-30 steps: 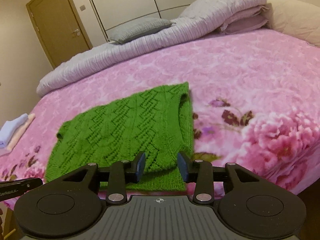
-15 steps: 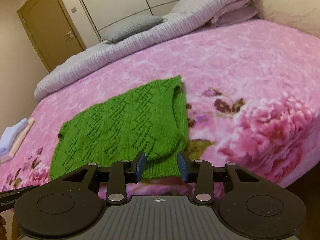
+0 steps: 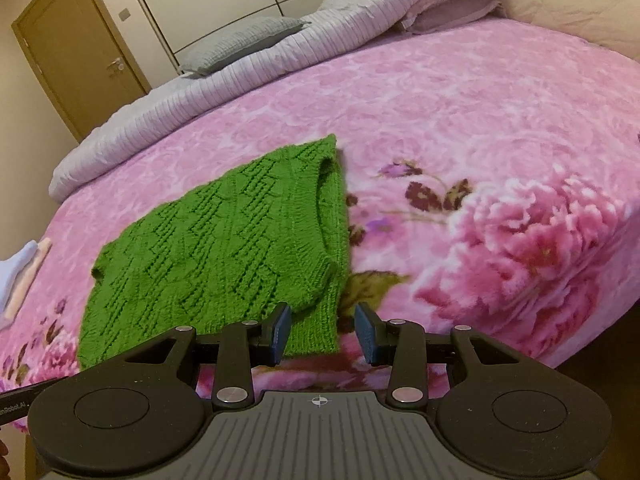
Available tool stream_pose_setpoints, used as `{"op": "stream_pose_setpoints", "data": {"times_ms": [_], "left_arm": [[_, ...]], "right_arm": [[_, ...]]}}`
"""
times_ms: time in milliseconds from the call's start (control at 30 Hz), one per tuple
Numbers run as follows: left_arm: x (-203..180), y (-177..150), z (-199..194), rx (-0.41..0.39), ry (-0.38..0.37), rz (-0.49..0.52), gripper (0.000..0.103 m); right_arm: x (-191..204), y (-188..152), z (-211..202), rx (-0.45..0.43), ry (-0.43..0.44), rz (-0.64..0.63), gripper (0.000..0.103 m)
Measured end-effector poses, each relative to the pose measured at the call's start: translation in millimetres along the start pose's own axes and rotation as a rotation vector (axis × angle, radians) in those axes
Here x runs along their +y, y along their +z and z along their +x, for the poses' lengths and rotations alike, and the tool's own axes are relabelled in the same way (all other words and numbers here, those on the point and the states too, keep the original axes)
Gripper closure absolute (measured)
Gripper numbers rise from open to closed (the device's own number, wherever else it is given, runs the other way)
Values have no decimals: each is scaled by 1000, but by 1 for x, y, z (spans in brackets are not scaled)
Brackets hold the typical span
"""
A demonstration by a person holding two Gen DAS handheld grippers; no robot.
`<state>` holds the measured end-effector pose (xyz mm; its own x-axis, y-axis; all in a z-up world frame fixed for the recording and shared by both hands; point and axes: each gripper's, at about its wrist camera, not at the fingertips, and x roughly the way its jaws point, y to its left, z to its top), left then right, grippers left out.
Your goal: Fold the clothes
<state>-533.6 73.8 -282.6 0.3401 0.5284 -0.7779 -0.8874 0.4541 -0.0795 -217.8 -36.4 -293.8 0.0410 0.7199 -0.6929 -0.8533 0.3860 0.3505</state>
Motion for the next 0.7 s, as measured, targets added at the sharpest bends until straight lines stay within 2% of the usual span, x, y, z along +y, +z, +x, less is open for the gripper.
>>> {"op": "stream_pose_setpoints", "data": {"times_ms": [200, 300, 367, 433, 500, 567, 600, 633, 700], "left_arm": [[5, 10, 9, -7, -8, -11, 79], [10, 16, 15, -20, -21, -24, 79], [15, 20, 20, -29, -33, -37, 79], [21, 24, 25, -39, -48, -50, 79], [26, 28, 29, -48, -61, -60, 79], [31, 32, 35, -53, -65, -66, 79], [34, 34, 38, -54, -67, -71, 79], [37, 35, 41, -54, -68, -77, 79], [42, 37, 46, -56, -76, -90, 79]], "right_arm": [[-4, 4, 9, 9, 6, 9, 64], [-14, 7, 16, 6, 66, 60, 64], [-27, 8, 23, 4, 138, 138, 64], [-46, 8, 32, -5, 224, 276, 64], [-62, 8, 40, -13, 261, 380, 63], [-71, 10, 50, -4, 254, 413, 56], [-74, 11, 55, 5, 245, 419, 41], [-76, 12, 59, 11, 238, 427, 38], [-80, 12, 66, 13, 256, 463, 38]]}}
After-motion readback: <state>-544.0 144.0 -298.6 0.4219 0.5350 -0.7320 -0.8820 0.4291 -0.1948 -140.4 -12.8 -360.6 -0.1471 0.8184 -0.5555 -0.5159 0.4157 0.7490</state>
